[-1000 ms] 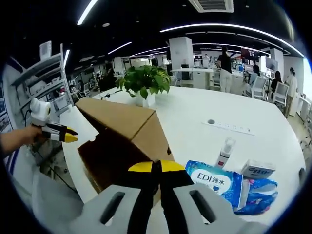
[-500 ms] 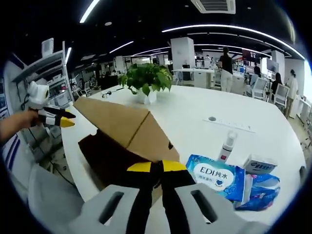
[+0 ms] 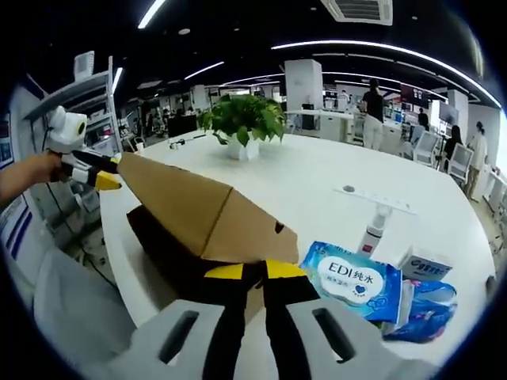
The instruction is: Operate the shoe box by opening the lid, removing the specified soft item, and placing it in the target area until the item is outside and the box remains undamaged.
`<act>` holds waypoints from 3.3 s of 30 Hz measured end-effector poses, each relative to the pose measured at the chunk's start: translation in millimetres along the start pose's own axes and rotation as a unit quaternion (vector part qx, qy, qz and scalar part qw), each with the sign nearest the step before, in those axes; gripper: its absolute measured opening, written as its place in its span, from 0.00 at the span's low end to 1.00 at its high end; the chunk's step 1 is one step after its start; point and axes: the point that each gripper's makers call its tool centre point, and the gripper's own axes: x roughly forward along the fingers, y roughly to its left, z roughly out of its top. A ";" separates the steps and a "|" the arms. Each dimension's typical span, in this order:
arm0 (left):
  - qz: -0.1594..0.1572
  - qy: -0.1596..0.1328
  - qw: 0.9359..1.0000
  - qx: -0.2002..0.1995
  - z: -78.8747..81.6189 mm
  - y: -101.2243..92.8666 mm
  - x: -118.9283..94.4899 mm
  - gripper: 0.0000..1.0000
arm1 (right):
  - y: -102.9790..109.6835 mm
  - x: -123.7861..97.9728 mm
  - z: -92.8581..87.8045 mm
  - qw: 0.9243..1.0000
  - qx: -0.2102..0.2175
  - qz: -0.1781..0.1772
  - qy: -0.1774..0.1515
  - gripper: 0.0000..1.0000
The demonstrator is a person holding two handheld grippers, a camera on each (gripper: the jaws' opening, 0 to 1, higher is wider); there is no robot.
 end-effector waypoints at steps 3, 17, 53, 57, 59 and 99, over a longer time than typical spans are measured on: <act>0.000 0.002 1.000 -0.003 -3.6 -1.2 0.2 0.38 | 1.1 0.4 -1.8 1.000 -0.012 0.001 0.000 0.07; 0.000 0.002 1.000 -0.018 -15.2 -7.2 4.3 0.37 | 13.4 -1.8 -11.5 0.998 -0.063 0.028 -0.004 0.16; -0.016 0.052 0.998 -0.008 -57.6 -20.8 18.2 0.43 | 43.6 -6.5 -41.8 0.993 -0.077 0.093 0.008 0.36; -0.016 0.058 0.998 -0.007 -62.8 -21.8 21.0 0.44 | 45.3 -4.6 -45.6 0.993 -0.067 0.096 0.014 0.37; -0.016 0.062 0.998 -0.005 -65.0 -21.9 22.3 0.44 | 44.8 -2.8 -47.7 0.993 -0.065 0.096 0.017 0.37; -0.021 0.101 0.994 -0.029 -93.1 -19.1 50.2 0.45 | 38.4 18.4 -75.6 0.990 -0.074 0.098 0.071 0.33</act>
